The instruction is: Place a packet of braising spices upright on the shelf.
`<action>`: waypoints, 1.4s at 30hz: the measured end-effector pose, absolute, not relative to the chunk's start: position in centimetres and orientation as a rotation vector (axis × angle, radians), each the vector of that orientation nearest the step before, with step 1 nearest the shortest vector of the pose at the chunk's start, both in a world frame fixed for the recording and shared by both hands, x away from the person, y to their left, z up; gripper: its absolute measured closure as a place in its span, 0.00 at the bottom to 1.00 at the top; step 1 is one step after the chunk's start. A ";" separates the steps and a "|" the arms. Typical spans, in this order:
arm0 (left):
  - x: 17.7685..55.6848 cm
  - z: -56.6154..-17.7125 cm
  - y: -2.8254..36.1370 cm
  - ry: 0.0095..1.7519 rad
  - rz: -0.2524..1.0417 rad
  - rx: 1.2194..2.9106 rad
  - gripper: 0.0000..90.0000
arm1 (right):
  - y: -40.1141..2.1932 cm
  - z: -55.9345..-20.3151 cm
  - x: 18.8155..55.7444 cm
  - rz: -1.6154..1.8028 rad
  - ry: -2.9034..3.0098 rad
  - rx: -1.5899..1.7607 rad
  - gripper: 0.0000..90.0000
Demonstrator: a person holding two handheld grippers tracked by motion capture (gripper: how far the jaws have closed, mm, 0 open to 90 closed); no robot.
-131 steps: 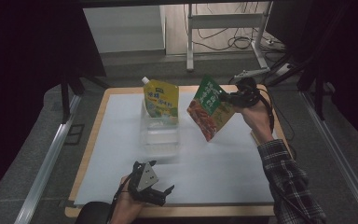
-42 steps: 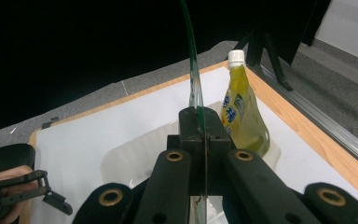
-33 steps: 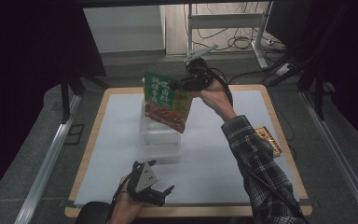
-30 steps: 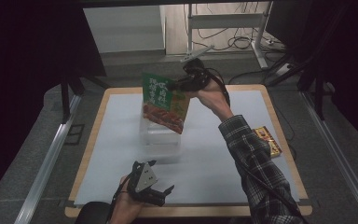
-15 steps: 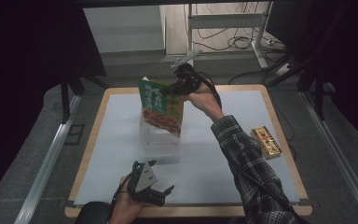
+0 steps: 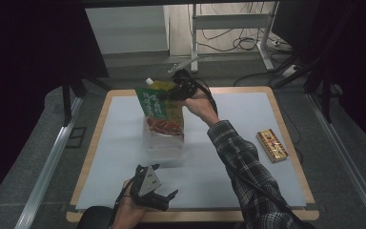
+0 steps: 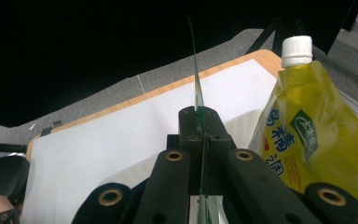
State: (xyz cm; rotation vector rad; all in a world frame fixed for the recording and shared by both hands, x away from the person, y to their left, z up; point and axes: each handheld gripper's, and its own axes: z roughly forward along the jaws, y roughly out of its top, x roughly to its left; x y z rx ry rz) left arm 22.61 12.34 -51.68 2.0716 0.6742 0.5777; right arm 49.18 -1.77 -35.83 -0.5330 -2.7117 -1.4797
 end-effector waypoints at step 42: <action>22.5 -51.7 12.1 0.659 0.587 2.054 0.00 | -10.0 -36.4 46.9 -1.543 -2.877 -0.770 0.30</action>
